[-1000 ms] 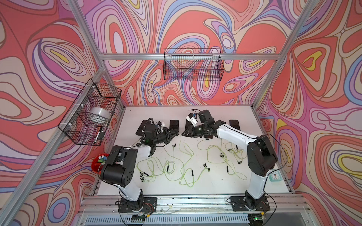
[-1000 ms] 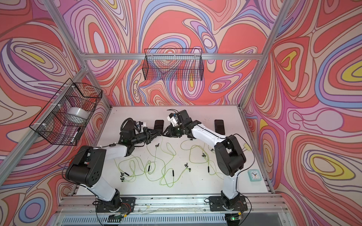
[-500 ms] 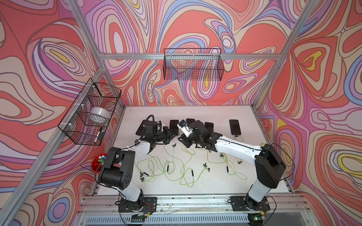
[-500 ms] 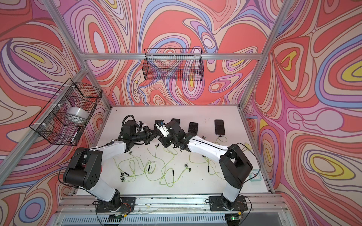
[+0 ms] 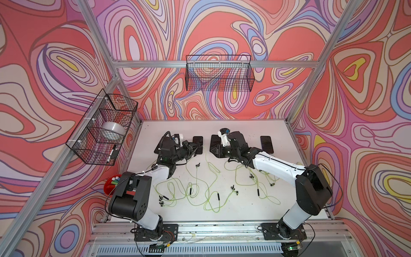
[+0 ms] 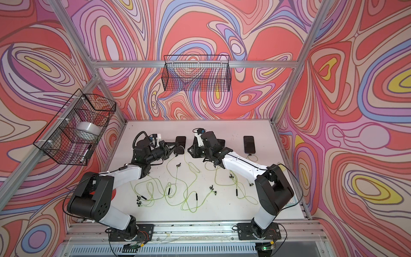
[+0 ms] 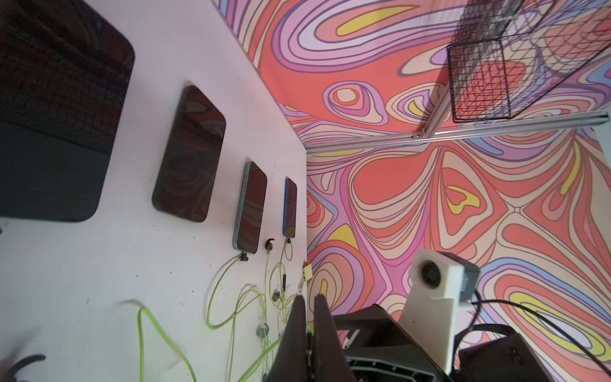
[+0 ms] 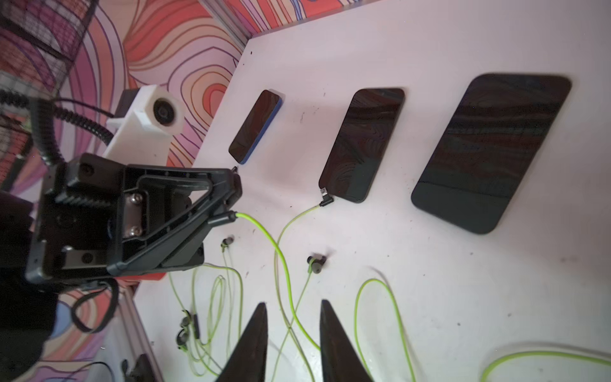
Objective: Plug wired earphones into phones
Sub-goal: Pick up the wired earphone from the center of the board.
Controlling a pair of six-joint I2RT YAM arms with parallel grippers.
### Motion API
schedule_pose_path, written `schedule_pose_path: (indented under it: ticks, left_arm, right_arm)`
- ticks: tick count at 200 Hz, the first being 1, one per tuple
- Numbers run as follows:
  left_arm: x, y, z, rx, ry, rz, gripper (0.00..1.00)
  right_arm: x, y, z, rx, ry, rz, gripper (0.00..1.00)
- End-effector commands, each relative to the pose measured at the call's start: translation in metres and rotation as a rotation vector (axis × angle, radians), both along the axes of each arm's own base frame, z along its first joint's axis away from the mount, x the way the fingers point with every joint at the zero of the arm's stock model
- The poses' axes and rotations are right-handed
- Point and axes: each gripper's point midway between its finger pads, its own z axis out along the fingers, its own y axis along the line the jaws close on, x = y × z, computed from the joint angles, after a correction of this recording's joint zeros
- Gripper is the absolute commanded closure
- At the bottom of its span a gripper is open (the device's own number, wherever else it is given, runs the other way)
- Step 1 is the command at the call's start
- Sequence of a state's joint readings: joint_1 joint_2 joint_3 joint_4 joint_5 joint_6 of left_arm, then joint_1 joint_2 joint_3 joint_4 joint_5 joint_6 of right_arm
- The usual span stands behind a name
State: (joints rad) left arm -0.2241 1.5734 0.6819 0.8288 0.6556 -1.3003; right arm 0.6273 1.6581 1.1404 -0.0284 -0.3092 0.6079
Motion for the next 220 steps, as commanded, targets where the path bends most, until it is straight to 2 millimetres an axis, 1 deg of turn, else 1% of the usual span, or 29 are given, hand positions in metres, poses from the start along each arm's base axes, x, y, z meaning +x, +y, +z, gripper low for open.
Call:
schedule_pose_path:
  ticks: [1,16,41,67,90,126,137,139,142,158,193,220]
  left_arm:
    - [0.008,0.002,0.034,-0.098,-0.177,0.058,1.0]
    - [0.01,0.001,0.035,-0.126,-0.183,0.089,1.0]
    - [0.008,-0.002,0.039,-0.147,-0.209,0.139,1.0]
    - [0.005,-0.006,0.045,-0.163,-0.222,0.16,1.0]
    - [0.005,-0.007,0.049,-0.196,-0.216,0.172,1.0]
    - [0.004,-0.008,0.05,-0.242,-0.188,0.18,1.0]
    - [0.003,-0.01,0.05,-0.252,-0.179,0.18,1.0]
    - [0.004,-0.009,0.049,-0.254,-0.177,0.182,1.0]
    - [0.004,-0.01,0.049,-0.258,-0.174,0.183,1.0]
    - [0.003,-0.013,0.048,-0.28,-0.164,0.182,1.0]
    - [0.003,-0.017,0.047,-0.32,-0.137,0.186,1.0]
    - [0.001,-0.018,0.046,-0.334,-0.122,0.19,1.0]
  right_arm:
    - [-0.003,0.017,0.028,0.245,0.081,-0.002,0.71]
    - [-0.003,0.025,0.036,0.295,0.067,0.034,0.71]
    - [0.006,0.03,0.049,0.394,0.042,0.027,0.71]
    - [0.016,0.033,0.049,0.448,0.027,-0.002,0.72]
    - [0.021,0.035,0.049,0.49,0.036,-0.02,0.72]
    - [0.023,0.034,0.054,0.514,0.022,-0.033,0.73]
    - [0.023,0.034,0.06,0.533,0.01,-0.026,0.74]
    - [0.025,0.036,0.051,0.526,0.023,-0.029,0.75]
    - [0.026,0.037,0.048,0.526,0.029,-0.028,0.75]
    - [0.027,0.04,0.049,0.55,0.031,-0.02,0.76]
    - [0.032,0.041,0.041,0.558,0.041,-0.032,0.77]
    - [0.033,0.04,0.043,0.569,0.024,-0.041,0.79]
